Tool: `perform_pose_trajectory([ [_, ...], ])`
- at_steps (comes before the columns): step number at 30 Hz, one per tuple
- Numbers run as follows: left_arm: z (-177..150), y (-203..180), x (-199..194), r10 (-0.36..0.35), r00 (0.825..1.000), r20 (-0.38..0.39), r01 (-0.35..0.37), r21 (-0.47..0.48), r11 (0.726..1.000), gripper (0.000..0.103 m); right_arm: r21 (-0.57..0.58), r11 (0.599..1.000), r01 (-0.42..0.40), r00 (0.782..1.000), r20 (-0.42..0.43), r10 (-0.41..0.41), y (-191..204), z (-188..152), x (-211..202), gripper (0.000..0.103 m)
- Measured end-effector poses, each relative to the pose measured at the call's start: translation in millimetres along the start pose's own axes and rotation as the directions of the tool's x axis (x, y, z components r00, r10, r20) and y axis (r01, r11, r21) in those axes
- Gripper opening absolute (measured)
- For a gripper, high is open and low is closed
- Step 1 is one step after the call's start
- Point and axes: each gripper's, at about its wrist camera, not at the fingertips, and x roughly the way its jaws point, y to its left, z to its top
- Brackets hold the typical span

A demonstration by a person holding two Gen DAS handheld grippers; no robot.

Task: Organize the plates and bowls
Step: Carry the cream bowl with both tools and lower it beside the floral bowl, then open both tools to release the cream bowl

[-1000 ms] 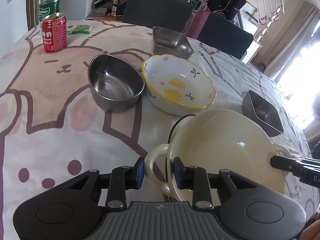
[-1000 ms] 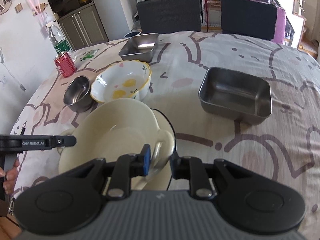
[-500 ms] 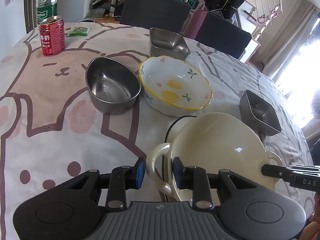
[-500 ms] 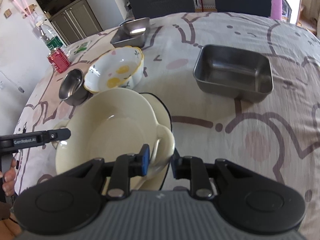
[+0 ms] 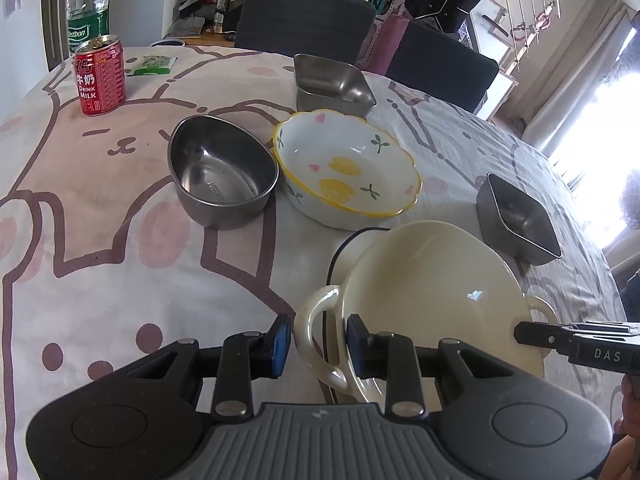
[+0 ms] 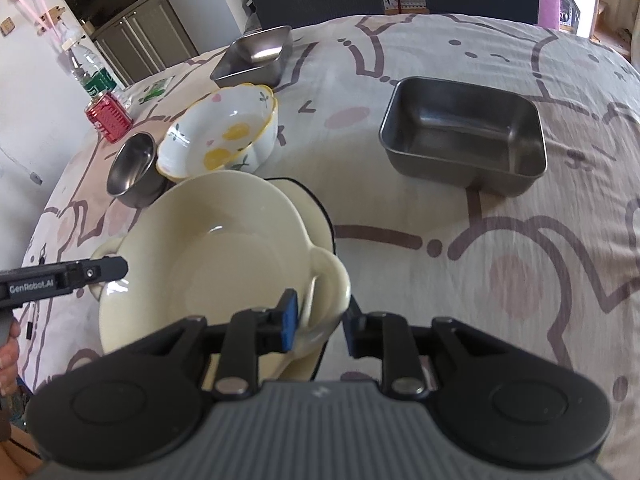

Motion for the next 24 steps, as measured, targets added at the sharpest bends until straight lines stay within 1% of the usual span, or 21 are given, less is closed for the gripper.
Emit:
perform_pose_trajectory([
  [2, 0, 0, 0, 0.002, 1.0, -0.006, -0.002, -0.001, 1.0, 0.033, 0.0, 1.0, 0.001, 1.0, 0.003, -0.001, 0, 0, 0, 0.028],
  [4, 0, -1, 2, 0.004, 1.0, -0.017, -0.004, 0.004, 1.0, 0.036, 0.005, 1.0, -0.001, 1.0, 0.003, 0.001, -1, 1, 1, 0.028],
  [5, -1, -2, 3, 0.003, 1.0, -0.022, -0.003, 0.007, 1.0, 0.04, 0.009, 1.0, -0.002, 1.0, 0.003, 0.002, -1, 1, 2, 0.028],
  [8, -1, -4, 4, -0.001, 0.999, -0.033, 0.001, 0.02, 1.0, 0.043, 0.022, 1.0, -0.005, 1.0, 0.0, 0.005, -3, 3, 2, 0.028],
  [12, -2, -6, 4, 0.006, 0.999, -0.038, -0.005, 0.026, 1.0, 0.057, 0.016, 1.0, -0.001, 1.0, -0.002, 0.001, -2, 3, 3, 0.029],
  [13, -2, -7, 4, 0.007, 0.999, -0.038, -0.006, 0.028, 1.0, 0.059, 0.012, 1.0, 0.001, 1.0, -0.002, -0.001, -2, 2, 3, 0.029],
  [15, -3, -8, 4, 0.012, 0.999, -0.039, -0.011, 0.031, 0.999, 0.067, 0.004, 1.0, 0.008, 1.0, 0.001, -0.008, -1, 2, 3, 0.03],
  [16, -3, -8, 4, 0.014, 0.999, -0.038, -0.013, 0.032, 0.999, 0.07, 0.001, 1.0, 0.01, 1.0, 0.001, -0.01, 0, 2, 3, 0.03],
  [18, -3, -9, 3, 0.019, 0.999, -0.033, -0.018, 0.032, 0.999, 0.079, 0.0, 1.0, 0.013, 1.0, 0.0, -0.013, 0, 2, 3, 0.033],
  [19, -4, -9, 2, 0.02, 0.999, -0.032, -0.019, 0.032, 0.999, 0.08, 0.0, 1.0, 0.018, 1.0, 0.001, -0.018, 0, 2, 3, 0.037],
  [20, -4, -10, 2, 0.021, 0.999, -0.033, -0.02, 0.031, 0.999, 0.083, -0.002, 1.0, 0.024, 1.0, 0.001, -0.024, -1, 2, 3, 0.041],
  [21, -4, -10, 1, 0.021, 0.999, -0.033, -0.02, 0.029, 0.999, 0.088, -0.002, 1.0, 0.028, 1.0, 0.0, -0.028, -1, 2, 3, 0.042],
  [24, -4, -10, -1, 0.026, 0.999, -0.029, -0.025, 0.016, 1.0, 0.096, 0.0, 1.0, 0.009, 1.0, -0.013, -0.009, -4, 1, 4, 0.048],
])
